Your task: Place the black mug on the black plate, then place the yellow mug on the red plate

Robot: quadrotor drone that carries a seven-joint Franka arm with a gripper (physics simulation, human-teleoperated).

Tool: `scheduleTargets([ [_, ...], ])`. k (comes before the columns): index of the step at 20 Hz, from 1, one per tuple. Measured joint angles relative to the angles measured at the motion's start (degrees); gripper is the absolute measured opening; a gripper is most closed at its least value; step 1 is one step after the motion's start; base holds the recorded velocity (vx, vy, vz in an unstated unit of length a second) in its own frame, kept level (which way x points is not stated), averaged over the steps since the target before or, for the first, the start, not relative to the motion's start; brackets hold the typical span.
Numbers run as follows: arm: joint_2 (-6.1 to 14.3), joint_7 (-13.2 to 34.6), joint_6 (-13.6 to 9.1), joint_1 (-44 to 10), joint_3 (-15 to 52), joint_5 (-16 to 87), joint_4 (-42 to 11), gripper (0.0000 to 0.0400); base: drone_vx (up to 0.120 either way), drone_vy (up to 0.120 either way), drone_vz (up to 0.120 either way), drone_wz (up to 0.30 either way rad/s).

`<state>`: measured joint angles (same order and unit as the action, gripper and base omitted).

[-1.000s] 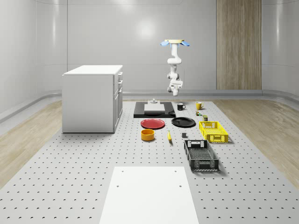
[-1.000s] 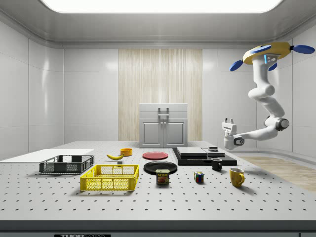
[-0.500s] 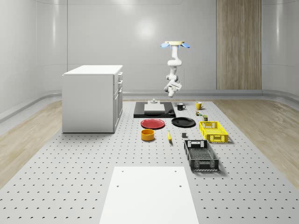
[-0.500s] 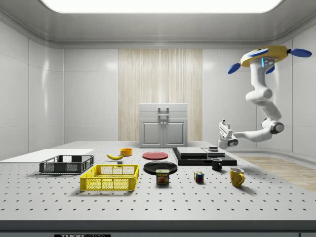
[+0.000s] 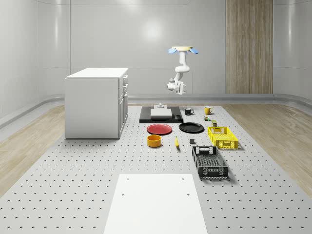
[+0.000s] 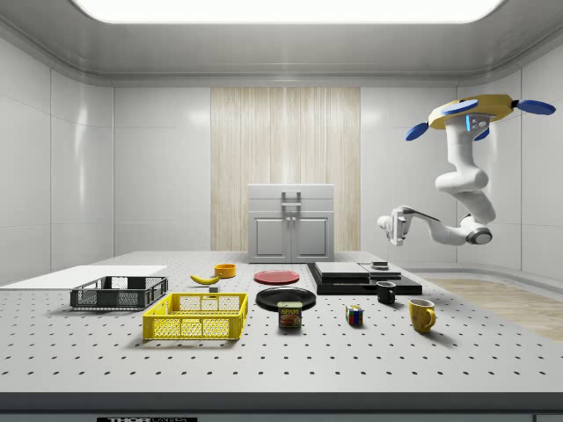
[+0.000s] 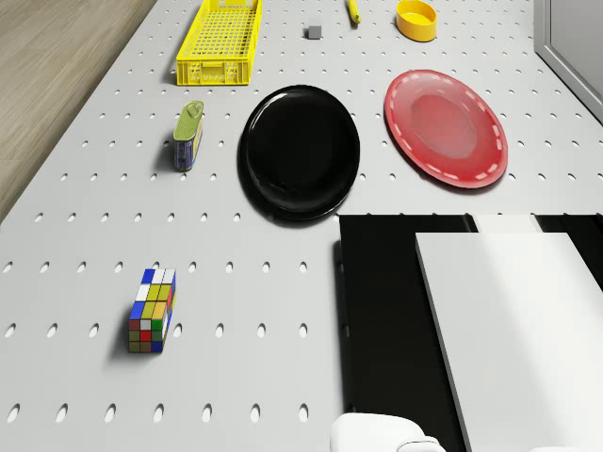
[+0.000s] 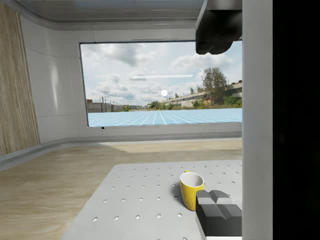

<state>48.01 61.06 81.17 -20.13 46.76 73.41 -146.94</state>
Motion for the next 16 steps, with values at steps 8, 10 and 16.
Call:
scheduleTargets([
  [8,6.02,18.18,-9.47,-23.28,17.39,33.08,-16.54,0.0400,0.000,0.000,-0.120,0.000],
  [10,7.30,20.97,-11.42,-27.51,19.53,36.14,-17.65,0.0400,0.080,0.000,-0.120,0.000],
  [16,10.40,25.93,-14.19,-35.04,23.19,39.83,-18.83,0.0400,0.120,0.000,-0.120,0.000],
])
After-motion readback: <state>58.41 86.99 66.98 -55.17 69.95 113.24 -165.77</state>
